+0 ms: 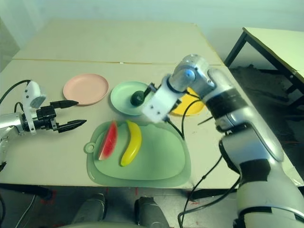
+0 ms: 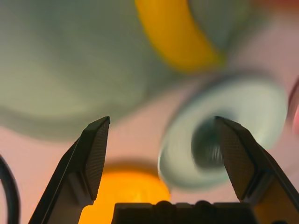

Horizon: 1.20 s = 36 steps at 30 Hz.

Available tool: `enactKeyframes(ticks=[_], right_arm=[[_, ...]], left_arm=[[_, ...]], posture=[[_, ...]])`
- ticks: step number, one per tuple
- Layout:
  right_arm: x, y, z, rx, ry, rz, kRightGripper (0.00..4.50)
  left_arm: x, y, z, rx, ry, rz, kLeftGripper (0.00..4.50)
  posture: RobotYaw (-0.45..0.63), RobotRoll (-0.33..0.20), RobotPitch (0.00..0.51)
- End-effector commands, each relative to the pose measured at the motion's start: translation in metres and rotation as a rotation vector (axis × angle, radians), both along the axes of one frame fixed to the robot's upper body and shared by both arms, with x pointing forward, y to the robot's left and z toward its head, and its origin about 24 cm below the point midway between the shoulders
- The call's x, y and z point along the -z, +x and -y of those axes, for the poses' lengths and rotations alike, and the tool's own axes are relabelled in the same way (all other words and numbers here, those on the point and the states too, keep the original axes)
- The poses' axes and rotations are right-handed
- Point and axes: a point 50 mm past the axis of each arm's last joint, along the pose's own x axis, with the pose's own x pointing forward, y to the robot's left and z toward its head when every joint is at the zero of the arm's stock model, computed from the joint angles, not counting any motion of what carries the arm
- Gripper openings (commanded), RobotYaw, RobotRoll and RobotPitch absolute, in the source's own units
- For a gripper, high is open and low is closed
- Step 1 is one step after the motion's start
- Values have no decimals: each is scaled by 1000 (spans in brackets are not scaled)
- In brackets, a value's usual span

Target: Place the fruits into color-matched plates.

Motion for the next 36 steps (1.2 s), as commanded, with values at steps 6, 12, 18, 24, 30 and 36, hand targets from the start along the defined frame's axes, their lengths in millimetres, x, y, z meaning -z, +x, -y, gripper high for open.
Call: enactKeyframes(ticks=[6,12,18,24,30,36], right_arm=[[6,-19,-17,-79,3,-33,4479],[22,-18,-26,-80,-2,-62,4479],[42,-20,-25,-84,-45,-93,4479],[61,-20,-31,-97,-50,-97,4479],[70,-17,-33,-79,-70,-92,4479],[72,-16,-9,-24,-186,-119,4096]], left_arm=[[-7,-9,-6,98,7,-70,4500],[-9,-11,-4,90,-5,-55,4500],[-7,-17,-1,71,-15,-64,4500],[-5,-23,0,69,-12,-74,4500],[-4,-27,2,67,-20,-74,4500],[-5,-28,3,67,-30,-64,4500]], posture=[[74,0,97],[100,0,102],[123,0,112],[149,0,118],[157,0,116],[150,0,117]])
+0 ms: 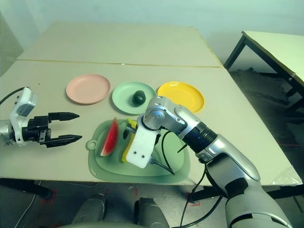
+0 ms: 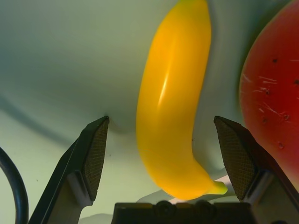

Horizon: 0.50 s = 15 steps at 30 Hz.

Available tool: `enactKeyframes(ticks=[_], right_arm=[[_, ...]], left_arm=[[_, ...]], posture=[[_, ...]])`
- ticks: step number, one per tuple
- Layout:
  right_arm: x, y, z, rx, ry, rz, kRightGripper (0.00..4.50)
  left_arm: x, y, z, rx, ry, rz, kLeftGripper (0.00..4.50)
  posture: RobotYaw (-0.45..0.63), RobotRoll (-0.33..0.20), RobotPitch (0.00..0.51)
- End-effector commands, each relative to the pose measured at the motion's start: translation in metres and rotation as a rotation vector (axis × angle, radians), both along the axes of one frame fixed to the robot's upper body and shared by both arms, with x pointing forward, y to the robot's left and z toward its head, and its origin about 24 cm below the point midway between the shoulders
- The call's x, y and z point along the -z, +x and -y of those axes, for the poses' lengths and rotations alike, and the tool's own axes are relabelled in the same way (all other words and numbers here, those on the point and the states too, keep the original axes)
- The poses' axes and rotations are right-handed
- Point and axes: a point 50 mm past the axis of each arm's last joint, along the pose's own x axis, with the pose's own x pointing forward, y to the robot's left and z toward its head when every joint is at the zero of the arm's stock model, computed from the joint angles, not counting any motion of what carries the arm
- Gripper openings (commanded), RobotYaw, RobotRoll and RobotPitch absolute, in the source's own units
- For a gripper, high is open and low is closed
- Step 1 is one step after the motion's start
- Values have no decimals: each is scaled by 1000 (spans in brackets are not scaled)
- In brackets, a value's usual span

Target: Place the fruits into color-matched plates.

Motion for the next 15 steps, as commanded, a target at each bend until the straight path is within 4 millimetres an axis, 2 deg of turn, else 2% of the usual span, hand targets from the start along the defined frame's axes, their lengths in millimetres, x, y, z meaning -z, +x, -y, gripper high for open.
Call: enactKeyframes(ticks=[1,7,11,15], right_arm=[[8,-2,18,35,-103,-34,3858],[5,-1,24,65,-109,-38,1687],[3,1,24,85,-88,-34,1672],[-14,11,26,152,-41,-17,1672]], left_arm=[[-1,-1,-1,-5,-8,8,4500],[0,3,2,4,-17,17,4500],[1,7,3,7,-20,21,4500],[1,11,1,-21,-22,36,4500]], posture=[[150,0,117],[130,0,110],[124,0,105],[110,0,100]])
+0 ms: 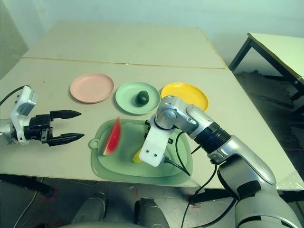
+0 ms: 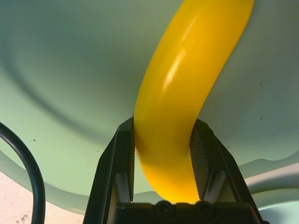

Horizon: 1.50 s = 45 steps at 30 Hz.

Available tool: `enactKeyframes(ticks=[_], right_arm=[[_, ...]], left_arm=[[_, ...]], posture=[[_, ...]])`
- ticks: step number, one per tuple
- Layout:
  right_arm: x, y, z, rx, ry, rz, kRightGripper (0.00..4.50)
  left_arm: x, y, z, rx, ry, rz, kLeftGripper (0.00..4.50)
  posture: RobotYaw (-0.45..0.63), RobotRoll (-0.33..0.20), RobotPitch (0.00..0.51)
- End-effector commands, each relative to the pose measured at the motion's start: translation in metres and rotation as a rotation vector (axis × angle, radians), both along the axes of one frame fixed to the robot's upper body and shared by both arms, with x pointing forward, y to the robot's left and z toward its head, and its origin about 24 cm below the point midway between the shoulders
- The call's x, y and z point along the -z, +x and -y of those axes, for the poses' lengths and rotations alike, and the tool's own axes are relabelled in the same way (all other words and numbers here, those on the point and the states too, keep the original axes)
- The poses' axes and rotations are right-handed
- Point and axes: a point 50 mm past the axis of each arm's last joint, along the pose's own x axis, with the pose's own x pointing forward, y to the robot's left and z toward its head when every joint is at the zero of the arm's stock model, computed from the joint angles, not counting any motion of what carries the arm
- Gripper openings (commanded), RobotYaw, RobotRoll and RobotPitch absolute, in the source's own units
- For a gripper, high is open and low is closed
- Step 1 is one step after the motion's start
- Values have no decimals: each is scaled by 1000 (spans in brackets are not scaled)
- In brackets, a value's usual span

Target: Place the fruits into color-matched plates.

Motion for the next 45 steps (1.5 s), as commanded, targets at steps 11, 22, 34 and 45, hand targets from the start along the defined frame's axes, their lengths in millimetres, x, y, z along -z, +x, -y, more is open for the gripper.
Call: enactKeyframes(ticks=[11,22,34,45], right_arm=[[-70,64,53,353,78,123,1672],[-54,98,97,692,149,307,1672],[-46,103,131,959,207,460,1672],[-30,98,153,1061,180,495,3417]], left_arm=[[6,8,2,-26,24,3,4500],[13,2,6,14,40,-27,4500],[15,-2,1,1,39,-33,4500],[15,-2,0,11,32,-31,4500]], posture=[[72,0,98],[76,0,104],[88,0,112],[81,0,112]])
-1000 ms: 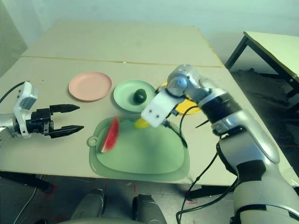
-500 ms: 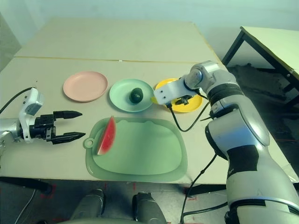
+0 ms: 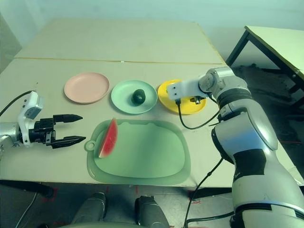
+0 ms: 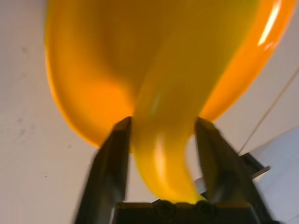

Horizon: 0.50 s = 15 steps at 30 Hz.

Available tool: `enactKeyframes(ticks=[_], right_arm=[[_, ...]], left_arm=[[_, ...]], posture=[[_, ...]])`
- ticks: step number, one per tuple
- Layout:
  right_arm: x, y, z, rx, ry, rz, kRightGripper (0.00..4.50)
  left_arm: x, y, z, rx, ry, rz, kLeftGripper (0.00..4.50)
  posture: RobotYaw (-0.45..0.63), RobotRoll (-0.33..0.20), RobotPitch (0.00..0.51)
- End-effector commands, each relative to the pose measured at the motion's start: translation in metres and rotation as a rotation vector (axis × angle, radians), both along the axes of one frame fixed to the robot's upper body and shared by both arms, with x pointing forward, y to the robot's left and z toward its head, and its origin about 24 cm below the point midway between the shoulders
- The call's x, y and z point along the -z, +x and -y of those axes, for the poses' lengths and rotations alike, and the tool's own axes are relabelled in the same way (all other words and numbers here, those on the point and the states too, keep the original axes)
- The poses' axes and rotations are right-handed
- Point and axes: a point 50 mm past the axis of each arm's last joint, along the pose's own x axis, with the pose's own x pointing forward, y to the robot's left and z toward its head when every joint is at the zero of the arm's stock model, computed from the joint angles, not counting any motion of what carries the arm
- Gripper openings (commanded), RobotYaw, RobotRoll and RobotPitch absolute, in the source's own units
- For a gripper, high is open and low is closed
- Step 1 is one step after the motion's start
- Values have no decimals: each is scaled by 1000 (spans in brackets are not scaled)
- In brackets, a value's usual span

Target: Place the fruits into color-matched plates.

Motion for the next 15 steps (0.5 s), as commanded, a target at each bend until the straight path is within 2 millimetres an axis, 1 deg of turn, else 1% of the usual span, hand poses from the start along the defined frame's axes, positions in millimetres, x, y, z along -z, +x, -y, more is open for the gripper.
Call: enactKeyframes(ticks=[1,2,3,8,10,13,15], right_arm=[[2,-2,5,26,18,-7,3801],[2,-2,5,25,19,-8,4224],[1,-2,5,23,18,-8,4466],[-5,-1,2,-3,23,-3,4466],[-12,0,-1,-25,38,9,4466],[-33,3,-9,-44,159,47,4466],[-52,3,-14,-37,352,86,4466]], left_arm=[[-1,-1,1,20,4,9,4500],[-2,0,1,22,3,11,4500],[-2,0,1,24,3,12,4500],[-2,1,1,30,5,18,4500],[0,1,0,30,15,21,4500],[1,1,-1,15,10,32,4500],[2,0,-2,-4,9,42,4500]], posture=[[81,0,112],[81,0,111],[81,0,111],[76,0,104],[83,0,103],[91,0,106],[98,0,109]])
